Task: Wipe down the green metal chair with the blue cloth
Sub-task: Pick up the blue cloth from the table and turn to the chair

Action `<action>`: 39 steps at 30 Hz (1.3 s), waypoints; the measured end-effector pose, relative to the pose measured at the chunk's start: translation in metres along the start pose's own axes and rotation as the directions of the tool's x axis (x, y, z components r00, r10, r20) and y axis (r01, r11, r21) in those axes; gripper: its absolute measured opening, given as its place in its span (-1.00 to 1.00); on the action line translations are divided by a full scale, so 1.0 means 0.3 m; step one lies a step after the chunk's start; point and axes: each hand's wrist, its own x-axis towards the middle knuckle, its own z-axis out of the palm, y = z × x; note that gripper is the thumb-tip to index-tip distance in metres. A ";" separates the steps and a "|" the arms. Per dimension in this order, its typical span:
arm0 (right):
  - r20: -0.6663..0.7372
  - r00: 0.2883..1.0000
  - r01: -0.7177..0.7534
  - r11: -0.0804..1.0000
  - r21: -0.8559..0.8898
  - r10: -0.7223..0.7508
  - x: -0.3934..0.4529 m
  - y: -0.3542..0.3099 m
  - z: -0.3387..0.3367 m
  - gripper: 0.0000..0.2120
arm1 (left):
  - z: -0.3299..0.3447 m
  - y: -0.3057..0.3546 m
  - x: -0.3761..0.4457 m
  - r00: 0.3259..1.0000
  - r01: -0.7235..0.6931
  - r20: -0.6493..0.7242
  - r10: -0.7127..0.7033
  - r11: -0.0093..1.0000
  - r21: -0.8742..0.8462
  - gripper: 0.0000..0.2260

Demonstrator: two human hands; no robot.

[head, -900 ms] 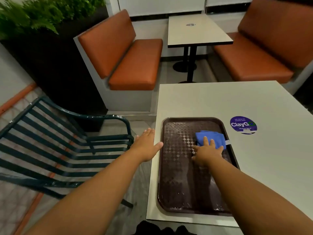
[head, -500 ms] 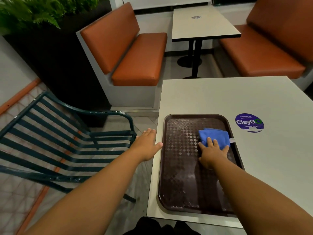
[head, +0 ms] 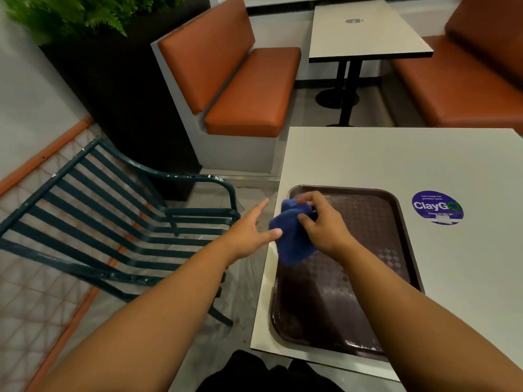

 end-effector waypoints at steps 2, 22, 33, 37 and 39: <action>0.109 0.994 0.012 0.998 0.069 -0.020 0.005 -0.043 0.041 -0.75 | -0.029 -0.013 -0.030 1.000 0.004 0.014 -0.001 0.970 -0.245 -0.35; 0.733 0.635 0.185 0.969 0.161 -0.243 -0.005 -0.232 0.439 -0.90 | -0.311 -0.309 -0.467 0.943 0.049 -0.325 -0.077 0.994 -0.095 -0.81; 0.823 0.528 -0.044 0.960 0.276 -0.212 -0.055 -0.256 0.635 -0.78 | -0.375 -0.418 -0.606 0.944 0.211 -0.231 -0.234 0.970 -0.120 -0.82; 0.783 0.621 -0.376 0.883 0.281 0.015 -0.067 -0.234 0.729 -0.49 | -0.411 -0.422 -0.614 0.873 0.216 -0.406 -0.271 0.960 -0.177 -0.87; 0.790 0.606 -0.470 0.843 0.260 0.094 -0.074 -0.219 0.776 -0.56 | -0.431 -0.434 -0.602 0.808 0.255 -0.501 -0.309 0.951 -0.175 -0.86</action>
